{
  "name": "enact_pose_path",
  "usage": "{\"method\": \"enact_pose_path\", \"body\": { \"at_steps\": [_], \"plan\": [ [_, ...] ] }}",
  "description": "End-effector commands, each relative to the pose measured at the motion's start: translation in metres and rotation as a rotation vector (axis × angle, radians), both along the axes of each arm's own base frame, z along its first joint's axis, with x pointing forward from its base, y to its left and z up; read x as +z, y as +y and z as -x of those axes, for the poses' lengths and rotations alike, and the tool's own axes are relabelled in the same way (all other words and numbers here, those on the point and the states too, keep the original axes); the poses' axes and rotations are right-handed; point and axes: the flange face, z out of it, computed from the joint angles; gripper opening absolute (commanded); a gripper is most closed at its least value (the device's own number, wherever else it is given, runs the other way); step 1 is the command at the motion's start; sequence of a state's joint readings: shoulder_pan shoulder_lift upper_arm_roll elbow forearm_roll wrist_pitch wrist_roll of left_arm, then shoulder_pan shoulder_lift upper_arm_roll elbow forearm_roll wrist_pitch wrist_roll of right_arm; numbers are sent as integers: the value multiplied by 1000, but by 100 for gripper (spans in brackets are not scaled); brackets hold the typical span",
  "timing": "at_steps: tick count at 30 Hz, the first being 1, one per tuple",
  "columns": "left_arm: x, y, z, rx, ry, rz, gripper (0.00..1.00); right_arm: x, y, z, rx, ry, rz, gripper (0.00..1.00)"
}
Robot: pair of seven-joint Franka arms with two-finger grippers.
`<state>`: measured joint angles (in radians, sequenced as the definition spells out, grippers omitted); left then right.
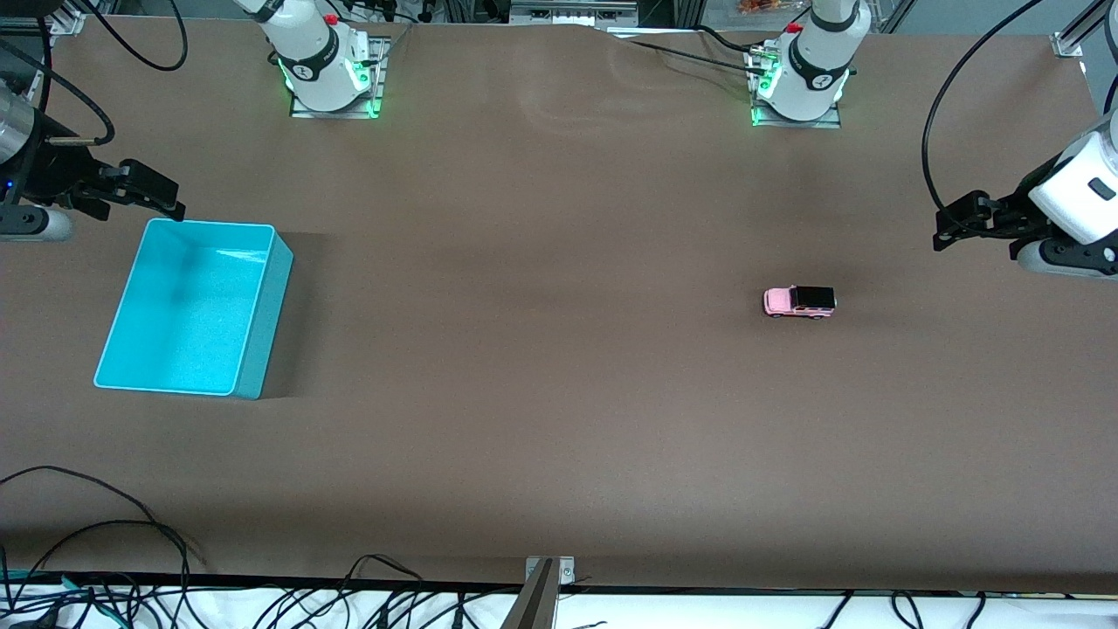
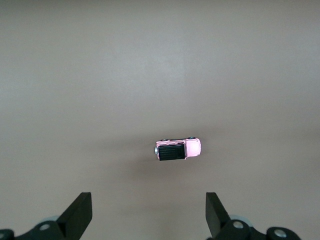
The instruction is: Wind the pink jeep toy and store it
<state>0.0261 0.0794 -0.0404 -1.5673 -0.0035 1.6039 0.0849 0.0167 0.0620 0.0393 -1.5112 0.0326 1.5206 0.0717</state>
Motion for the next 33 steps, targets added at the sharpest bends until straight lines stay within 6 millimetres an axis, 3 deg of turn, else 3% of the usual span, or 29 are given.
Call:
{"method": "enact_pose_path", "body": {
  "at_steps": [1, 13, 33],
  "plan": [
    [8, 2, -2, -3, -6, -18, 100, 6, 1, -2, 11, -10, 4, 100],
    [-6, -2, -8, -96, 17, -12, 100, 6, 1, -2, 11, -10, 4, 100],
    [-86, 7, -40, -660, 93, 55, 100, 7, 2, -1, 13, -12, 4, 100]
  ]
}}
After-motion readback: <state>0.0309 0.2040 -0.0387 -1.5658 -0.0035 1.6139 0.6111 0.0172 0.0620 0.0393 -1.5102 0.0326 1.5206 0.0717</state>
